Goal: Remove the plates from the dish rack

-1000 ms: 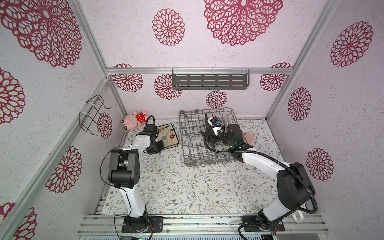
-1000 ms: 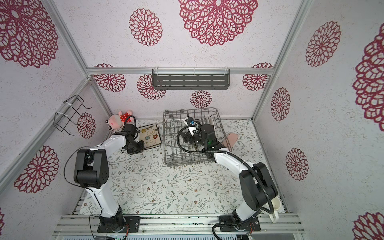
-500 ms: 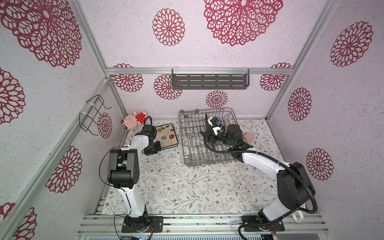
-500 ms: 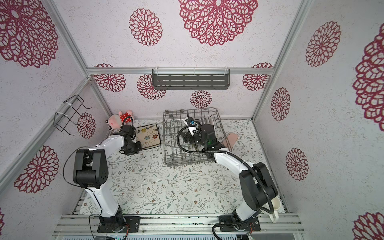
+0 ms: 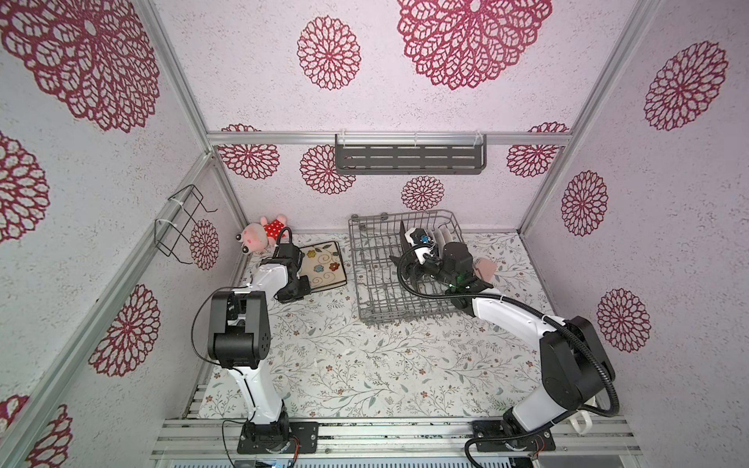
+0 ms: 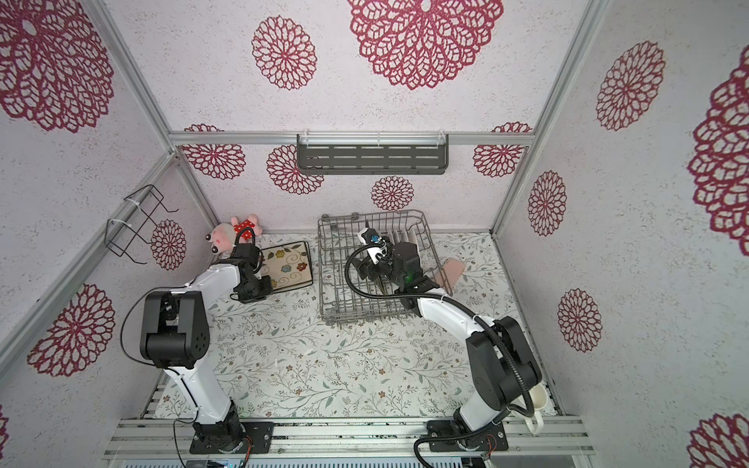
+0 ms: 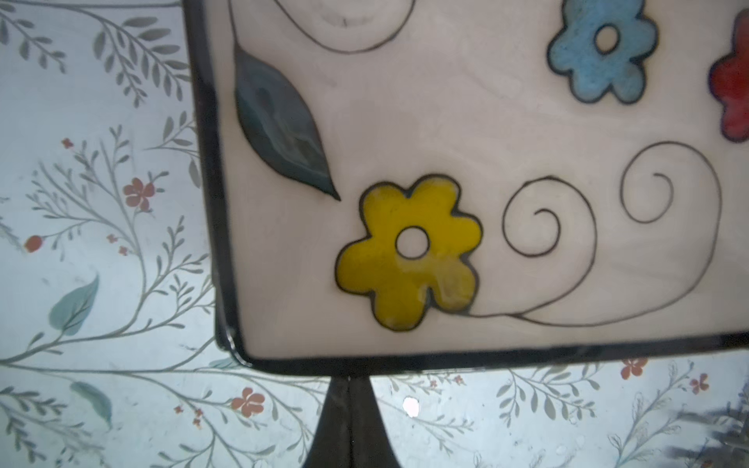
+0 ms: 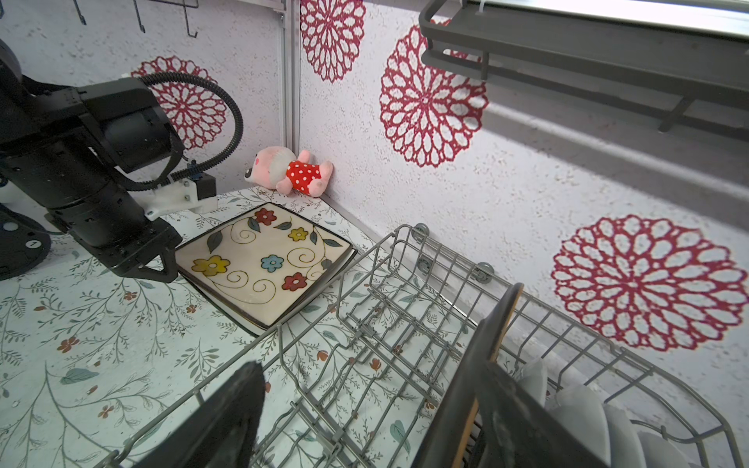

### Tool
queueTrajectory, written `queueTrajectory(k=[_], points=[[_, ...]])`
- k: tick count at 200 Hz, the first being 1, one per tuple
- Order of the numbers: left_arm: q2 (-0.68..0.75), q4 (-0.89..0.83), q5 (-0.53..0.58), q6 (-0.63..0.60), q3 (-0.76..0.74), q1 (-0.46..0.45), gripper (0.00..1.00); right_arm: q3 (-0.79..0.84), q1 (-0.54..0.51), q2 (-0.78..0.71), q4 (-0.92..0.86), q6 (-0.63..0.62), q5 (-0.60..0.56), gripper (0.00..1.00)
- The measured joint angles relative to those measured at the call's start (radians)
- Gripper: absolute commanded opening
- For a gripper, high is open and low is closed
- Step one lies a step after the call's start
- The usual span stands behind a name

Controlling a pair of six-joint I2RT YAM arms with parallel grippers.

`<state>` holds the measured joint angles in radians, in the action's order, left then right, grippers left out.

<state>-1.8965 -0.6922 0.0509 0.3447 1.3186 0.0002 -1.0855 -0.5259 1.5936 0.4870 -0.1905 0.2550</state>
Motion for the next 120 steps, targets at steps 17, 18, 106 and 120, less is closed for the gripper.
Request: queueTrajectory(k=[17, 18, 106, 120], points=[[0.0, 0.0, 0.005, 0.0, 0.0, 0.001, 0.0, 0.0, 0.001, 0.0, -0.002, 0.0, 0.0, 0.85], [0.0, 0.0, 0.005, 0.0, 0.0, 0.001, 0.0, 0.0, 0.001, 0.0, -0.002, 0.0, 0.0, 0.86], [0.0, 0.0, 0.037, 0.004, 0.0, 0.018, 0.01, 0.0, 0.008, 0.0, -0.015, 0.0, -0.001, 0.86], [0.0, 0.001, 0.039, 0.004, 0.0, 0.018, 0.01, 0.0, 0.01, 0.0, -0.016, 0.0, -0.001, 0.86]])
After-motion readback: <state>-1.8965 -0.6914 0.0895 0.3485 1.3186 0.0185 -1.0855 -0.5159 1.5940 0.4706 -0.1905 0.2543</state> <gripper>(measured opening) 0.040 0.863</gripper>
